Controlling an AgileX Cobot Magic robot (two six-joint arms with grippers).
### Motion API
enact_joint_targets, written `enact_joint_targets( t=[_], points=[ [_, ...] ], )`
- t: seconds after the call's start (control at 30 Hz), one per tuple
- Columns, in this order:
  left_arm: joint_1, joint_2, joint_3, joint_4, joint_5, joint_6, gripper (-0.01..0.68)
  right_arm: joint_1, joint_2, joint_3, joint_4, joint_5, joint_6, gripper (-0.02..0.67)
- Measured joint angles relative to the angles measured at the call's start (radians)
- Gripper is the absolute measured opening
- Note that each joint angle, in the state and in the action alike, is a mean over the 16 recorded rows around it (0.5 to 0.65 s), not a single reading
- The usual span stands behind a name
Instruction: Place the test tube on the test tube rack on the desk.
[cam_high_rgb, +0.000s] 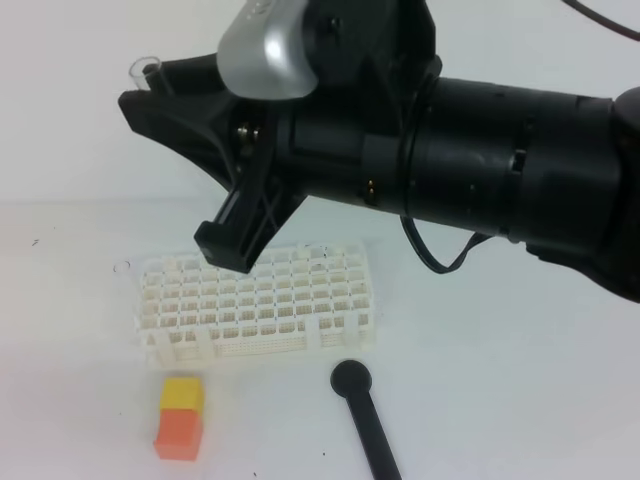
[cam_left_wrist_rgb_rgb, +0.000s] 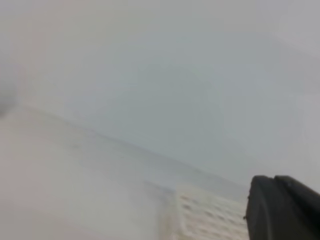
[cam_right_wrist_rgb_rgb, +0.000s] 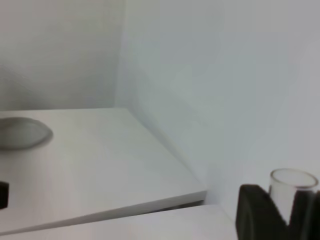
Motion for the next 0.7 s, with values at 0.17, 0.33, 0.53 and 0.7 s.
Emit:
enact_joint_targets(
  t=[0.17, 0.33, 0.53, 0.7],
  points=[
    [0.141, 0.000, 0.000, -0.017, 0.019, 0.016, -0.001, 0.000, 0.000, 0.000, 0.001, -0.015, -0.001, 0.124],
    [0.212, 0.000, 0.000, -0.020, 0.037, 0.017, -0.001, 0.000, 0.000, 0.000, 0.002, -0.058, -0.002, 0.124],
    [0.231, 0.000, 0.000, -0.017, 0.050, 0.016, -0.001, -0.001, 0.000, 0.000, 0.005, -0.122, 0.005, 0.124],
    [0.232, 0.000, 0.000, -0.017, 0.050, 0.015, -0.001, -0.001, 0.000, 0.000, -0.113, -0.162, 0.155, 0.124]
  ],
)
